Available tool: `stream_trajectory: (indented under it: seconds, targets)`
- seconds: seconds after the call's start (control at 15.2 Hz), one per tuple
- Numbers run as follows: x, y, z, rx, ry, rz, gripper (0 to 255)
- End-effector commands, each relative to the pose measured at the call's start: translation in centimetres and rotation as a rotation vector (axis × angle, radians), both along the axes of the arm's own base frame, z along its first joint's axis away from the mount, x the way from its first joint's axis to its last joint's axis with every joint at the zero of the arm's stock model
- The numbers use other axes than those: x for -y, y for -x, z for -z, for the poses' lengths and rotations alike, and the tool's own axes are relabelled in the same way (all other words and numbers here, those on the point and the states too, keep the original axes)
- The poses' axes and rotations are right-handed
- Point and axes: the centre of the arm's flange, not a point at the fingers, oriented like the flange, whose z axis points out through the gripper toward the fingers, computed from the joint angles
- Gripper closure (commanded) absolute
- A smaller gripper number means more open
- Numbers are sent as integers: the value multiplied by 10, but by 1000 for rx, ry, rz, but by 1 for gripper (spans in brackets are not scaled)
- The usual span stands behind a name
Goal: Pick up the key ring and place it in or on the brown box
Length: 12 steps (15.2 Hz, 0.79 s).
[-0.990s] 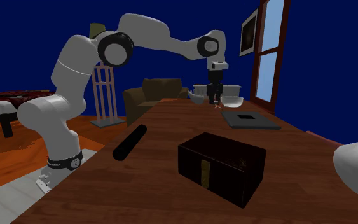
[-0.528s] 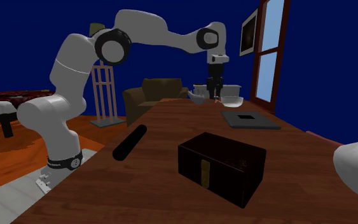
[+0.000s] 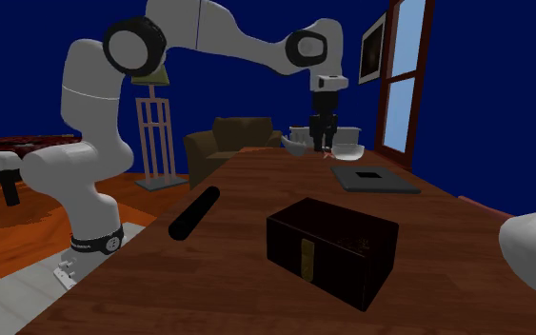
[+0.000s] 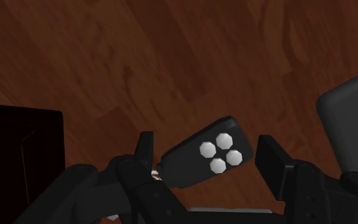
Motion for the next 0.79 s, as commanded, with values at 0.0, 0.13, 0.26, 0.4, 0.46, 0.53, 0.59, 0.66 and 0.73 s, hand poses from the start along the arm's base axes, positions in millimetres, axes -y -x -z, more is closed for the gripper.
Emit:
stream_trajectory:
  seconds: [0.0, 0.13, 0.26, 0.4, 0.46, 0.53, 0.59, 0.66, 0.73]
  targets:
    - [27, -4, -1, 0, 0, -1, 255]
    - [53, -10, -2, 0, 0, -1, 255]
    - [79, -16, -2, 0, 0, -1, 255]
    - [105, -22, -3, 0, 0, -1, 255]
    - [117, -25, -4, 0, 0, -1, 255]
    - [130, -28, -4, 0, 0, -1, 255]
    - [143, -31, -5, 0, 0, -1, 255]
    - [156, -34, -5, 0, 0, -1, 255]
    - [169, -37, -6, 0, 0, -1, 255]
